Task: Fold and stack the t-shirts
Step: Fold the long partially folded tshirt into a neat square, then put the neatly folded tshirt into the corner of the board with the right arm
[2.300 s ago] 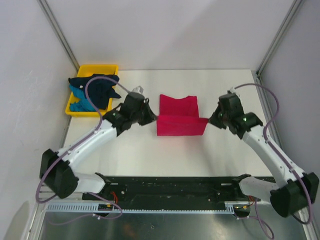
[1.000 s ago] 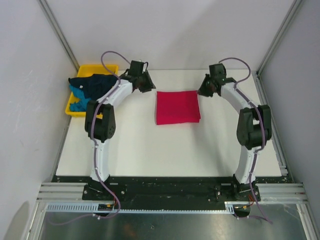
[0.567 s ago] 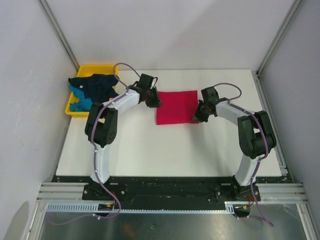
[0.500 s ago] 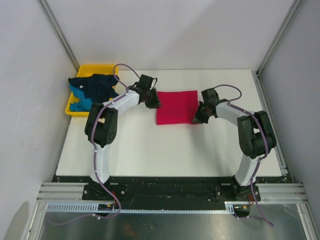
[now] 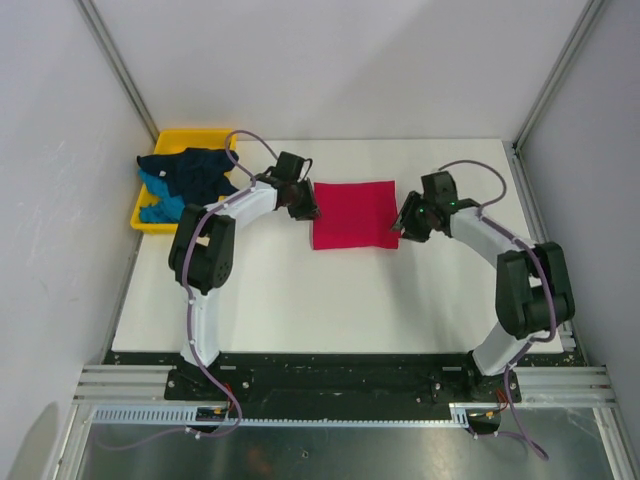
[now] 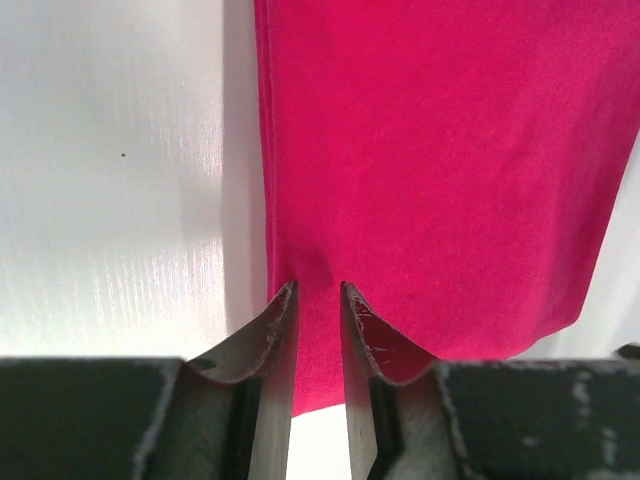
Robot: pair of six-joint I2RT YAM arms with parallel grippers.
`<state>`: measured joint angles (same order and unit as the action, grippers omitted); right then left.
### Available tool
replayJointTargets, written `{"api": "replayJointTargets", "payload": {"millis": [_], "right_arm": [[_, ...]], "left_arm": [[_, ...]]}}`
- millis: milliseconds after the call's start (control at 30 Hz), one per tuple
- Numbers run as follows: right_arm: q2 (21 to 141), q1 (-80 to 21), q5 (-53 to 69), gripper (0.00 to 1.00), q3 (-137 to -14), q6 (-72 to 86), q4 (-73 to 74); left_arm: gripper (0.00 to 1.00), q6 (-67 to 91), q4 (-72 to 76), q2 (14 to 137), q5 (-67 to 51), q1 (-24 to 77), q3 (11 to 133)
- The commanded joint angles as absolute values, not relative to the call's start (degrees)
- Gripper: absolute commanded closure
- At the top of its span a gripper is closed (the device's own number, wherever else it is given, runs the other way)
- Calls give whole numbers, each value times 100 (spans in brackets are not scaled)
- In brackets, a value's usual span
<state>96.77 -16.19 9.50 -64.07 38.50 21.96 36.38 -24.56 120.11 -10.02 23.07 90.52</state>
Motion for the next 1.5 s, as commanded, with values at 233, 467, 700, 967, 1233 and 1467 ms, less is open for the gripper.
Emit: {"api": "replayJointTargets", "payload": {"millis": [233, 467, 700, 967, 1233, 1467], "right_arm": [[10451, -1011, 1134, 36, -7176, 2689, 1207], [11205, -1065, 1263, 33, -7653, 2488, 1215], [11591, -1320, 1184, 36, -7926, 2468, 1407], [11904, -1396, 1014, 51, -8151, 2622, 1721], [11946, -1488, 583, 90, -8401, 2816, 2500], [11382, -1515, -19, 100, -7801, 3417, 2749]], "left_arm": [[72, 3545, -2335, 11197, -1367, 2266, 8744], [72, 3584, -2334, 10674, -1515, 2277, 8229], [71, 3564, -2333, 10332, -1502, 2284, 7877], [72, 3598, -2338, 10087, -1480, 2276, 7548], [73, 3663, -2338, 9807, -1440, 2280, 7145], [73, 3687, -2336, 9289, -1438, 2309, 6570]]}}
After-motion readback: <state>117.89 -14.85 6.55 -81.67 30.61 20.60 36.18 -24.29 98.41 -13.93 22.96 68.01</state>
